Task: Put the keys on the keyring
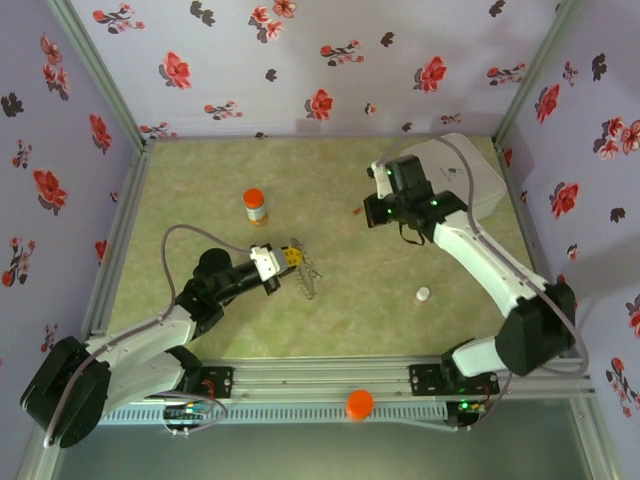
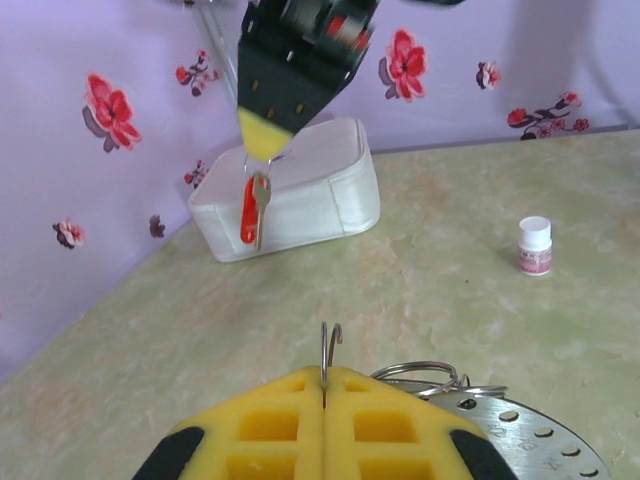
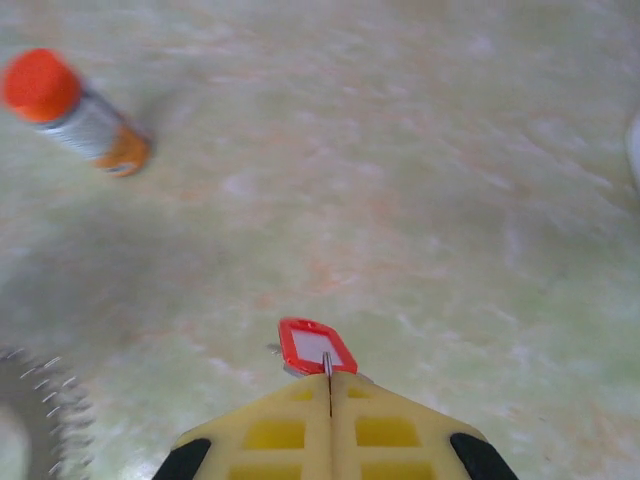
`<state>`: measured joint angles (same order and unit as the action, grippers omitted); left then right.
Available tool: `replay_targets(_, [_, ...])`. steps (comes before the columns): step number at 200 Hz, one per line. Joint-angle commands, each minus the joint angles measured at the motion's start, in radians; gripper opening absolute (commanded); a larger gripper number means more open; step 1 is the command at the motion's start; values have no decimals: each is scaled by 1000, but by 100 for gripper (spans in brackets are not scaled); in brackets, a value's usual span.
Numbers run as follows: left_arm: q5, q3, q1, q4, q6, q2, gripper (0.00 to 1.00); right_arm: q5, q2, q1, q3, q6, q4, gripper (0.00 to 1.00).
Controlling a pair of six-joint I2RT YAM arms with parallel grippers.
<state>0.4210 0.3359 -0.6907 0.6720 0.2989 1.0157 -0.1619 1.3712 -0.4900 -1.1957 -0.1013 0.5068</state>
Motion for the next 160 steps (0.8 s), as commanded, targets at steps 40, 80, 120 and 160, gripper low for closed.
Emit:
replay_targets(40, [28,70,8,6,-135,57,0,-352,-182,-31,141,117,-135,0])
replay_targets(80, [72,87,8,-12,-173,75,0,-382,-221,-77,172,194,-144,0])
replay_targets(120, [115,96,8,-27,-181,80,0,-369,-201,-146,155,265,-119,0])
replay_targets(160, [127,101,9,-45,-175,77,0,-337,-130,-210,96,318,-58,0])
